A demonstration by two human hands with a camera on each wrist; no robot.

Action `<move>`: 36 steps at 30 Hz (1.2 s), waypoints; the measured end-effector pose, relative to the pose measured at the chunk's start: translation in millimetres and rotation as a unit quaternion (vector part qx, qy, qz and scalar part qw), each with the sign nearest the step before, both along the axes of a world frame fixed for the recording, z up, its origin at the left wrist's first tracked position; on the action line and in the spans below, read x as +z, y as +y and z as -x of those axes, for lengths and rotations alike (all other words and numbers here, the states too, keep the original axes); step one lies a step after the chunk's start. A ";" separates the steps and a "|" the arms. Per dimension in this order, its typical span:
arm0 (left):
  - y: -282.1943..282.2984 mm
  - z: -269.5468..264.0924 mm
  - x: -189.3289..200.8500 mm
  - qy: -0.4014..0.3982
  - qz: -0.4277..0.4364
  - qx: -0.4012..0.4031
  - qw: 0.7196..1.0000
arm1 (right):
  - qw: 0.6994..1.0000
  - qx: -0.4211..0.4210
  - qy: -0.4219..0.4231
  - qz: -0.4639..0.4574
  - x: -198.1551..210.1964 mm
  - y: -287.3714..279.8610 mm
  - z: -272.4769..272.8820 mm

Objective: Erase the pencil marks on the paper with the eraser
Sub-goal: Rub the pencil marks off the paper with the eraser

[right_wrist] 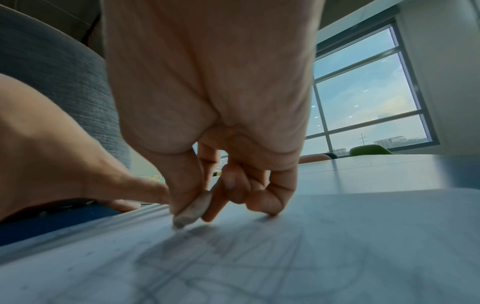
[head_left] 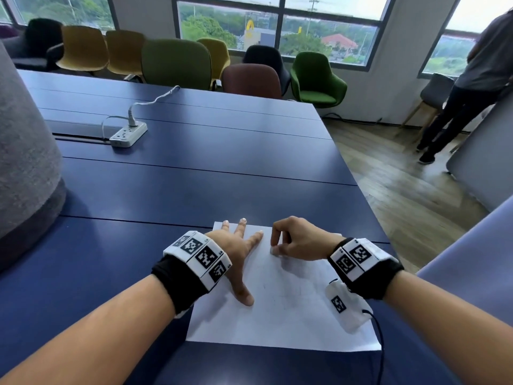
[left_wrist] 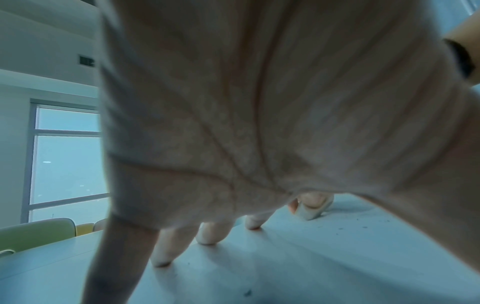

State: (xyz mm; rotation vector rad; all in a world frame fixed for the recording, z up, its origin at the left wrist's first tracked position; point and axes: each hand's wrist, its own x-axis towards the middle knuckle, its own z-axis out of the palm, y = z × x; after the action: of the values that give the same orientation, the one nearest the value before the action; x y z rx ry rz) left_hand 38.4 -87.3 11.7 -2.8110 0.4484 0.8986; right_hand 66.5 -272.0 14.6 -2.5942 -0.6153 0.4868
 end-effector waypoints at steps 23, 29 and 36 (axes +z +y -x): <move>-0.8 -4.4 -4.0 -0.008 -0.013 -0.016 1.000 | 1.000 -0.012 0.001 0.004 2.9 -0.8 -5.3; -0.8 -4.0 -4.2 -0.001 -0.013 -0.011 1.000 | 0.997 0.048 0.046 0.044 8.0 2.0 -0.6; -1.0 -2.5 -2.9 -0.002 -0.013 -0.010 1.000 | 0.998 0.036 0.042 0.021 5.3 0.1 -2.1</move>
State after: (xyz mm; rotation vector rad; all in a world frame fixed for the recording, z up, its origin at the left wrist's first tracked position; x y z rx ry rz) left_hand 41.0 -88.4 8.8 -2.7784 0.4610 0.8884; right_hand 68.6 -271.9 19.9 -2.5841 -0.6782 0.6344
